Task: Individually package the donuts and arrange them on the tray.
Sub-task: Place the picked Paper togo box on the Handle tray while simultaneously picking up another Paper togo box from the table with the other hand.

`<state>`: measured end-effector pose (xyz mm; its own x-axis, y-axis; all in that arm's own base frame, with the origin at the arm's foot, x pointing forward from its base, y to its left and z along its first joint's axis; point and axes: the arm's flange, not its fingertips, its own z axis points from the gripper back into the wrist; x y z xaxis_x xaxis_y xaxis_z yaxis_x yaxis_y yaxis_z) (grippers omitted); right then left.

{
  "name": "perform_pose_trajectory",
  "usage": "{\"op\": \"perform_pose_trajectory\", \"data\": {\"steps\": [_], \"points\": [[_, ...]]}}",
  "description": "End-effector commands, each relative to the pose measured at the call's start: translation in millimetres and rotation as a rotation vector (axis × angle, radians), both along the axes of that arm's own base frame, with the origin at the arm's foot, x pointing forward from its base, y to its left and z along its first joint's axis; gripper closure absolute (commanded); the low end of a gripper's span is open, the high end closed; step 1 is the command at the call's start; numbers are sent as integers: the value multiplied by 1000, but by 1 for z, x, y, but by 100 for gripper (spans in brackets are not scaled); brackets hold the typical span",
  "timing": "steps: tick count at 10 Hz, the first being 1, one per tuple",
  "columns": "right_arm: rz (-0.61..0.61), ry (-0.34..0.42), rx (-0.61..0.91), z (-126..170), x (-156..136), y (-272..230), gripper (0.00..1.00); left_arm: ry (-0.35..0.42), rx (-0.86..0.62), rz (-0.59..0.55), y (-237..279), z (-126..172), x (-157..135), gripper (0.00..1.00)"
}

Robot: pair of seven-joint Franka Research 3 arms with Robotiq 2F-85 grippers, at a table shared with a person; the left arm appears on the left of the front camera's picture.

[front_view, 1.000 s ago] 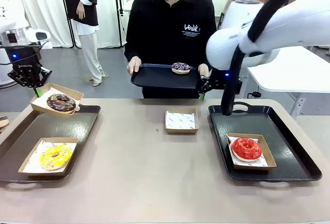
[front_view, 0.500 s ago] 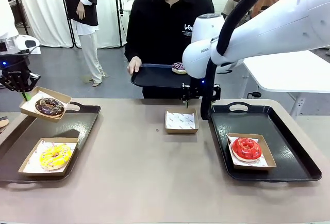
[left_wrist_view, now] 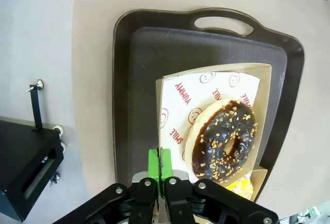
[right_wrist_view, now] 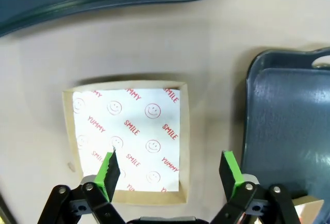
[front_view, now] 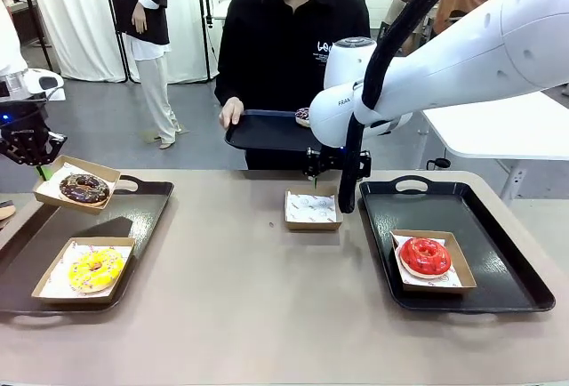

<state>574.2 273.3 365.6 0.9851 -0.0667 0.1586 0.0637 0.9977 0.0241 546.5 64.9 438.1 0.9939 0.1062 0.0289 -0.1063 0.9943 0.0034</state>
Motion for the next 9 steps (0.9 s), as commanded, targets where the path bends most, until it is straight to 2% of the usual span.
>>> {"op": "perform_pose_trajectory", "data": {"steps": [1, 4, 6, 9], "points": [[29, 13, -5, -1, 0, 2, 0, 0, 10, -5, 1, 1, 0, 99], [5, 2, -2, 0, -1, 1, 0, 0, 10, -5, 1, 1, 0, 99], [21, -34, 4, -15, -6, 3, 0, -7, 2, -14, 2, -4, 3, 99], [9, -36, 29, -27, -9, -2, 0, -27, -19, 5, 5, -9, 8, 99]]}}
